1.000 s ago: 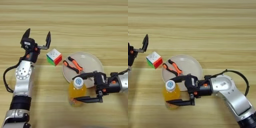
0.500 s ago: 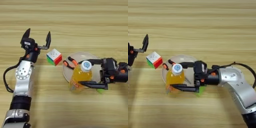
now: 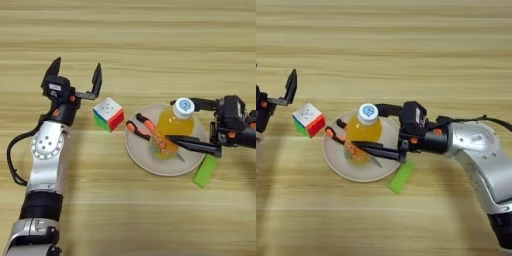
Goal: Move the objects on the table
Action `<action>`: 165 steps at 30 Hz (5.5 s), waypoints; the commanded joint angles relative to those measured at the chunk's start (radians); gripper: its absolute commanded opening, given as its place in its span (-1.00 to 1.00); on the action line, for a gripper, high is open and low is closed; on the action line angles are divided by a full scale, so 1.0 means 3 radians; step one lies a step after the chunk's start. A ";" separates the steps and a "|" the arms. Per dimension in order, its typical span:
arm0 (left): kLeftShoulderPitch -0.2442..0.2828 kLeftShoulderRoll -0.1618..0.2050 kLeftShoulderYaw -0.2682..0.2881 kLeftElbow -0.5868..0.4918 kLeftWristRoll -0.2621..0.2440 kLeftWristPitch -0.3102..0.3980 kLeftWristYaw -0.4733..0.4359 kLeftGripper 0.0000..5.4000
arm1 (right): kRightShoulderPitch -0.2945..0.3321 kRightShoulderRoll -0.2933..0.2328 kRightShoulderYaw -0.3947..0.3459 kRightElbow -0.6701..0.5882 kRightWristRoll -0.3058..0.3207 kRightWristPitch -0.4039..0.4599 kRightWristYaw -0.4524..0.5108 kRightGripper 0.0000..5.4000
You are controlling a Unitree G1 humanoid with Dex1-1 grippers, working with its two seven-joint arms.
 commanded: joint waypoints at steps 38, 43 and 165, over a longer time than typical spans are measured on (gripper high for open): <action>-0.0014 0.0004 -0.0016 0.0036 0.0037 -0.0042 0.0016 1.00 | -0.0482 0.0429 -0.0008 0.1207 -0.0752 -0.0032 -0.0747 0.27; -0.0015 0.0002 -0.0017 0.0040 0.0039 -0.0045 0.0018 1.00 | -0.0480 0.0439 -0.0014 0.1213 -0.0763 -0.0040 -0.0741 0.27; 0.0187 0.0062 -0.0211 -0.0193 0.0137 0.0338 -0.0092 1.00 | -0.0863 0.0811 -0.1322 0.3362 -0.0859 -0.2412 -0.2339 0.99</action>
